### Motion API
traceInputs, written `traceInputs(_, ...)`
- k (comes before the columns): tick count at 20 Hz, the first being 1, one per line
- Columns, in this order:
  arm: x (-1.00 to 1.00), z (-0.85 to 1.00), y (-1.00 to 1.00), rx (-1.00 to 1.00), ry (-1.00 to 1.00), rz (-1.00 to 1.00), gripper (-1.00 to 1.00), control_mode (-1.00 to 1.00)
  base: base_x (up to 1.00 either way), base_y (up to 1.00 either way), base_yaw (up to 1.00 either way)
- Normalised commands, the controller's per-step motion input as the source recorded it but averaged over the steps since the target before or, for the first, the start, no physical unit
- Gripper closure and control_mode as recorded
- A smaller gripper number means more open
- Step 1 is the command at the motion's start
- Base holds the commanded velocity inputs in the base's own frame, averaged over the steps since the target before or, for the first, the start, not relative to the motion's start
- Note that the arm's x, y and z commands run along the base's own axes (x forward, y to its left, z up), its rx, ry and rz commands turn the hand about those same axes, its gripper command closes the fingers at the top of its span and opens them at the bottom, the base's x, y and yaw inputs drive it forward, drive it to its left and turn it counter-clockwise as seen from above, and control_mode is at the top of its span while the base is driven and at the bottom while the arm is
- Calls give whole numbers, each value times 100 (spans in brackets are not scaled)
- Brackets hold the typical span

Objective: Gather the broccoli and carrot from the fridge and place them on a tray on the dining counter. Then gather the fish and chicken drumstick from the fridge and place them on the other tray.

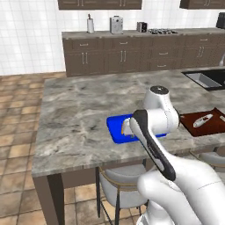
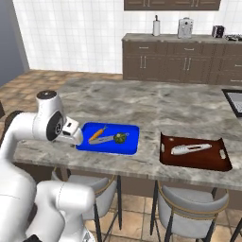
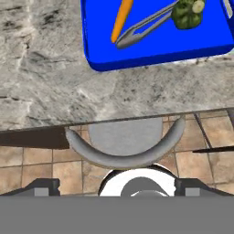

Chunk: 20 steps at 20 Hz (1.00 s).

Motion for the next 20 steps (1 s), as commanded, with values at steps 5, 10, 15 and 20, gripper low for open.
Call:
traceInputs(5,-89,43,0,0,-12,13,-100,-100,0,0,0)
traceInputs(10,-54,39,19,-1,-16,14,-100,-100,0,0,0)
traceInputs(15,-35,4,42,-4,-3,13,-100,-100,0,0,0)
traceInputs(20,-21,-1,43,-6,0,12,-100,100,-7,16,4)
